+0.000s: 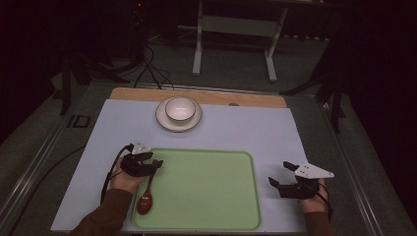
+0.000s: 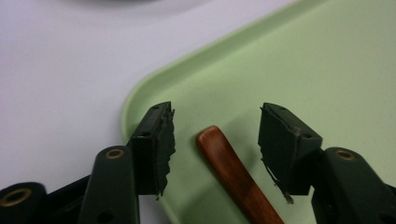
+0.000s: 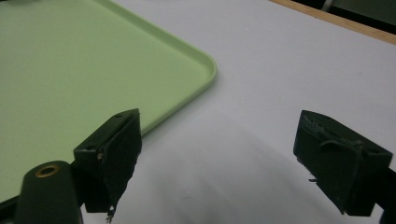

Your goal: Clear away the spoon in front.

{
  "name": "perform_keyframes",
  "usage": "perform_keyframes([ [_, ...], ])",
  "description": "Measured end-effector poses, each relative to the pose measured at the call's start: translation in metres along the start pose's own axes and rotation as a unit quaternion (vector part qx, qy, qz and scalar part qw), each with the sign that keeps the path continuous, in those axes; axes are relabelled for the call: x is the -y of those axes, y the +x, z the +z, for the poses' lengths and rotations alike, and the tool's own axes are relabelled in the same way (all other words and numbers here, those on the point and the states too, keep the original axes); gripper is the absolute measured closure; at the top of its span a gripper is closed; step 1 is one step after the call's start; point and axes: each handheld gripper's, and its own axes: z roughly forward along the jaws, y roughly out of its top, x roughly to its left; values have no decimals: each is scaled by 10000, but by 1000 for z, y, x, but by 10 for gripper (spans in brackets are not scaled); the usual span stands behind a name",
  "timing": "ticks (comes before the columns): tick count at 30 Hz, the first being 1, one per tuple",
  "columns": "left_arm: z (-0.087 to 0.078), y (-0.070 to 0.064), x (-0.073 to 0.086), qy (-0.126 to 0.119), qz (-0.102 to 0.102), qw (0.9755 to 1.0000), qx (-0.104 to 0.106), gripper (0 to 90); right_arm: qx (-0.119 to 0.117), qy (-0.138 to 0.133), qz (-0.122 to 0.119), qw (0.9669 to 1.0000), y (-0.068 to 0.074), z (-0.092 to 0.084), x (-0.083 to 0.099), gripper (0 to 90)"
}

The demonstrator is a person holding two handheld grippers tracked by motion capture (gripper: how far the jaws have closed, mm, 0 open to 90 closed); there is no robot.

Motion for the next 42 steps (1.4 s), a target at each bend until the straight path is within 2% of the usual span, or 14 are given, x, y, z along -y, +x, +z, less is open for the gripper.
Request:
perform_keyframes([
  [10, -8, 4, -4, -267, -20, 9992, -291, 361, 1, -1, -18, 10000, 0, 0, 0, 150],
  [16, -16, 6, -7, -464, -48, 9975, -530, 327, 12, 2, -13, 10000, 0, 0, 0, 150],
  [21, -23, 5, -8, -641, -81, 9962, -586, 330, 32, -30, -26, 10000, 0, -1, 0, 150],
  [22, -27, 4, -8, -744, -92, 9954, -595, 330, 33, -47, -27, 10000, -1, -1, 0, 151],
  [28, -38, 2, -9, -981, -117, 9931, -636, 343, 76, -132, -5, 9999, -1, -3, -1, 150],
  [33, -51, 3, -7, -1240, -190, 9897, -685, 351, 103, -197, 3, 9998, -1, -5, -1, 150],
  [42, -67, 9, 1, -1433, -392, 9856, -807, 355, 179, -364, 14, 9992, -2, -9, -2, 150],
])
